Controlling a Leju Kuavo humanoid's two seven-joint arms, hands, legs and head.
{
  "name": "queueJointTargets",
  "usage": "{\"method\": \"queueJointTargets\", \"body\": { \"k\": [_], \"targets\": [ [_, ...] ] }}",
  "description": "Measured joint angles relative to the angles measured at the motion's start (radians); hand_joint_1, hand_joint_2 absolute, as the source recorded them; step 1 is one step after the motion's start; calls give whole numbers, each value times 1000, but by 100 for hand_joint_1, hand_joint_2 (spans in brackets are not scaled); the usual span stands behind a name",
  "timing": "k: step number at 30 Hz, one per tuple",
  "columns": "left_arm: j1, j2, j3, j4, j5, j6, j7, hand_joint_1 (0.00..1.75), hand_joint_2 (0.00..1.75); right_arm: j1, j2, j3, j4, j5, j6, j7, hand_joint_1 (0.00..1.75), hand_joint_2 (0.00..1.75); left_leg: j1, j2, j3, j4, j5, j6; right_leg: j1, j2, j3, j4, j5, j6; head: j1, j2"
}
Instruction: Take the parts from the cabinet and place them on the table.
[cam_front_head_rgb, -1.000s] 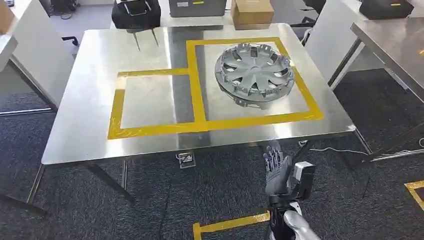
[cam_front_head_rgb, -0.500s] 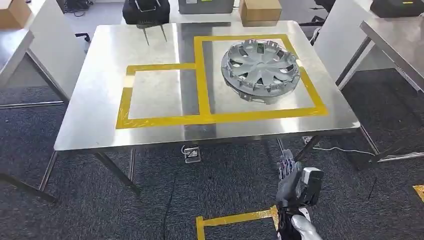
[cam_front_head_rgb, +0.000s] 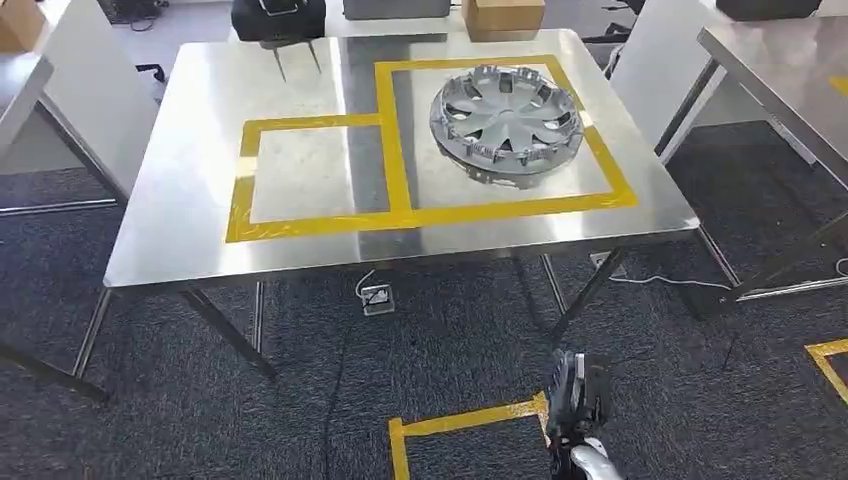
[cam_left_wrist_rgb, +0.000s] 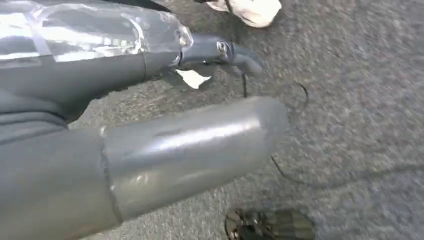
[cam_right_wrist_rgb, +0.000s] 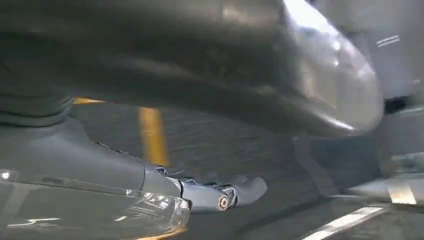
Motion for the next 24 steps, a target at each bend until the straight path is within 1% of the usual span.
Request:
{"method": "queueJointTargets", "body": {
  "k": [1,2,3,4,5,6,7,8,9,10,11,12,14,15,16,17,18,19,20,21,22,23,24],
  "targets": [
    [-3,2,1,0,0,0,1,0,0,1,6,3,32,4,2,16,0,0,3,0,-5,-1,5,7,-1,2,-8,13,-23,7,1,0],
    [-4,1,2,0,0,0,2,0,0,3,8,3,58,8,2,23,0,0,3,0,-10,-1,10,15,-3,3,-20,53,-64,14,11,0],
    [-3,1,3,0,0,0,2,0,0,4,11,5,88,9,2,26,0,0,2,0,-15,0,14,18,-7,4,-44,124,-113,19,24,0],
    [-3,1,4,0,0,0,2,0,0,6,14,6,110,9,2,26,0,0,1,1,-21,0,18,17,-9,4,-68,197,-153,24,27,0],
    [-1,1,5,0,0,0,2,0,0,6,19,8,132,10,2,27,0,0,0,2,-28,0,23,17,-10,4,-88,262,-181,26,30,0],
    [-1,2,5,0,0,0,2,0,0,5,22,10,151,10,1,30,0,0,0,2,-34,1,28,15,-10,4,-87,280,-182,26,32,0],
    [-1,2,5,0,0,0,2,0,0,5,24,11,164,10,1,34,0,0,0,2,-39,1,32,14,-10,4,-66,256,-162,25,36,0],
    [-1,2,5,0,0,0,2,0,0,4,26,13,176,10,1,34,0,0,0,2,-43,1,35,11,-9,4,-29,196,-130,21,40,0],
    [-1,2,5,0,0,0,2,0,0,3,27,15,187,10,1,36,0,0,0,2,-44,1,38,9,-9,4,26,104,-91,15,45,0],
    [-2,1,5,0,0,0,2,0,0,0,28,17,195,11,1,37,0,0,0,2,-44,0,42,6,-8,5,82,14,-62,7,50,0],
    [-2,-1,5,0,0,0,3,0,0,-6,29,18,204,18,0,57,0,0,-3,4,-47,1,45,0,-2,8,102,-27,-77,-1,51,0],
    [-4,0,5,0,0,0,4,0,0,-10,31,21,216,28,0,93,0,0,-2,5,-50,2,49,-6,1,9,98,-30,-72,-4,49,0],
    [-4,-1,5,0,0,0,10,0,0,-7,33,28,245,35,0,187,0,0,4,6,-49,-2,56,-18,6,9,93,-28,-68,-10,47,0],
    [-3,-1,5,0,0,0,11,0,0,1,37,30,254,38,2,220,0,0,4,6,-48,-7,62,-27,6,9,93,-38,-58,-20,49,0],
    [-2,0,5,0,0,0,13,0,0,8,45,35,262,39,4,233,0,0,5,7,-56,6,44,-30,-1,4,97,-51,-43,-25,50,0],
    [-1,2,5,0,0,0,13,0,0,10,52,39,266,40,6,237,0,0,4,7,-67,32,6,-32,0,7,90,-54,-36,-32,44,0],
    [-2,2,5,0,0,0,13,0,0,10,54,45,272,41,8,239,0,0,4,7,-90,97,-46,-33,0,10,80,-53,-28,-38,29,0],
    [-2,2,5,0,0,0,12,0,0,10,58,47,278,41,8,242,0,0,4,6,-115,171,-89,-35,1,14,72,-51,-24,-38,18,0],
    [-2,2,5,0,0,0,12,0,0,12,63,49,284,41,8,243,0,0,4,5,-136,236,-120,-37,2,17,63,-48,-20,-39,13,0],
    [-2,2,5,0,0,0,12,0,0,12,64,52,292,41,8,246,0,0,4,5,-142,272,-130,-38,3,21,53,-44,-16,-38,10,0],
    [-1,3,5,0,0,0,12,0,0,14,67,53,298,41,8,248,0,0,4,5,-125,259,-116,-39,3,26,45,-37,-13,-35,9,0],
    [-2,4,5,0,0,0,12,0,0,15,71,55,303,41,8,250,0,0,4,2,-87,205,-85,-37,3,32,37,-31,-12,-33,6,0],
    [-2,5,5,0,0,0,12,0,0,14,71,58,307,41,9,251,0,0,5,-8,-34,121,-48,-35,2,39,30,-23,-10,-30,4,0]
  ]
}}
